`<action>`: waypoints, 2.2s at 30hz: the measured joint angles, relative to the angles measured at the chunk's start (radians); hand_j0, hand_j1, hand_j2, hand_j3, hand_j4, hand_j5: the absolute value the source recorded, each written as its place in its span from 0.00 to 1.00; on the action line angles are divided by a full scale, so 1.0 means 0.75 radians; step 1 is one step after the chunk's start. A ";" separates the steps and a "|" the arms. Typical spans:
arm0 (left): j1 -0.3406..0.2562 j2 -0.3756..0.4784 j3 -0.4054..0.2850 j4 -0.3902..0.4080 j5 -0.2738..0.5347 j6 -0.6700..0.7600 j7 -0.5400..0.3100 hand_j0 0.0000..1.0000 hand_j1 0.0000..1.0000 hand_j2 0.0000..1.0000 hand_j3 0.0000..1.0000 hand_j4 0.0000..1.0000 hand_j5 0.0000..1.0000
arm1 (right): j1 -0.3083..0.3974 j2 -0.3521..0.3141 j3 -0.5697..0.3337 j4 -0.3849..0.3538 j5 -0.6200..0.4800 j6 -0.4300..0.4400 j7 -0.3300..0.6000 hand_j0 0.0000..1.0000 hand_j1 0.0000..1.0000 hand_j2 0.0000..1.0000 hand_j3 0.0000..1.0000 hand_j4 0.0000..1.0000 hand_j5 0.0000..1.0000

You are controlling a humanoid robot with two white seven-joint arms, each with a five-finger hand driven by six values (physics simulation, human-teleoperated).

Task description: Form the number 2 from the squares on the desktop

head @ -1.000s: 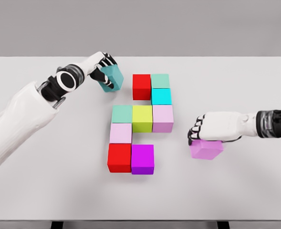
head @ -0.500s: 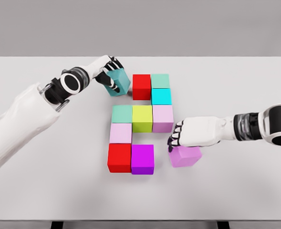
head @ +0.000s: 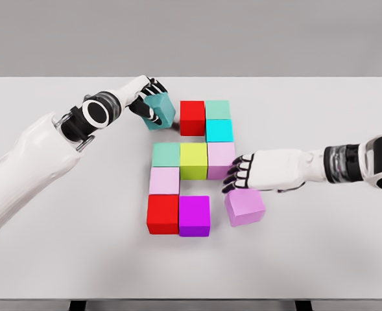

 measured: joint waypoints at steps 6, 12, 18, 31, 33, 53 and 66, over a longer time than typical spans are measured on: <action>0.000 0.000 0.000 0.001 0.001 -0.001 -0.001 0.86 0.86 0.86 0.86 0.86 0.86 | 0.004 -0.135 -0.073 0.024 -0.054 0.000 0.000 1.00 1.00 1.00 1.00 1.00 1.00; 0.000 0.000 0.000 0.000 0.002 -0.001 -0.003 0.90 0.90 0.90 0.90 0.90 0.90 | 0.080 -0.192 -0.122 0.186 -0.052 -0.001 0.000 1.00 1.00 1.00 1.00 1.00 1.00; 0.000 0.000 -0.001 -0.003 0.002 -0.003 -0.004 0.93 0.93 0.93 0.93 0.93 0.93 | 0.112 -0.153 -0.094 0.228 0.068 0.000 0.000 1.00 1.00 1.00 1.00 1.00 1.00; -0.198 0.451 -0.230 -0.085 0.152 -0.314 -0.016 1.00 1.00 1.00 1.00 1.00 1.00 | 0.074 -0.131 -0.003 0.118 0.176 0.042 -0.028 1.00 1.00 1.00 1.00 1.00 1.00; -0.203 0.588 -0.335 -0.077 0.165 -0.349 -0.016 1.00 1.00 1.00 1.00 1.00 1.00 | 0.068 -0.134 0.015 0.091 0.137 0.022 -0.014 1.00 1.00 1.00 1.00 1.00 1.00; -0.309 0.486 -0.514 0.293 -0.610 -1.321 -0.441 1.00 1.00 1.00 1.00 1.00 1.00 | -0.008 -0.188 0.082 -0.015 0.044 0.000 0.000 1.00 1.00 1.00 1.00 1.00 1.00; -0.315 0.308 -0.513 0.341 -0.779 -1.385 -0.438 1.00 1.00 1.00 1.00 1.00 1.00 | -0.010 -0.163 0.128 -0.018 0.039 0.000 0.000 1.00 1.00 1.00 1.00 1.00 1.00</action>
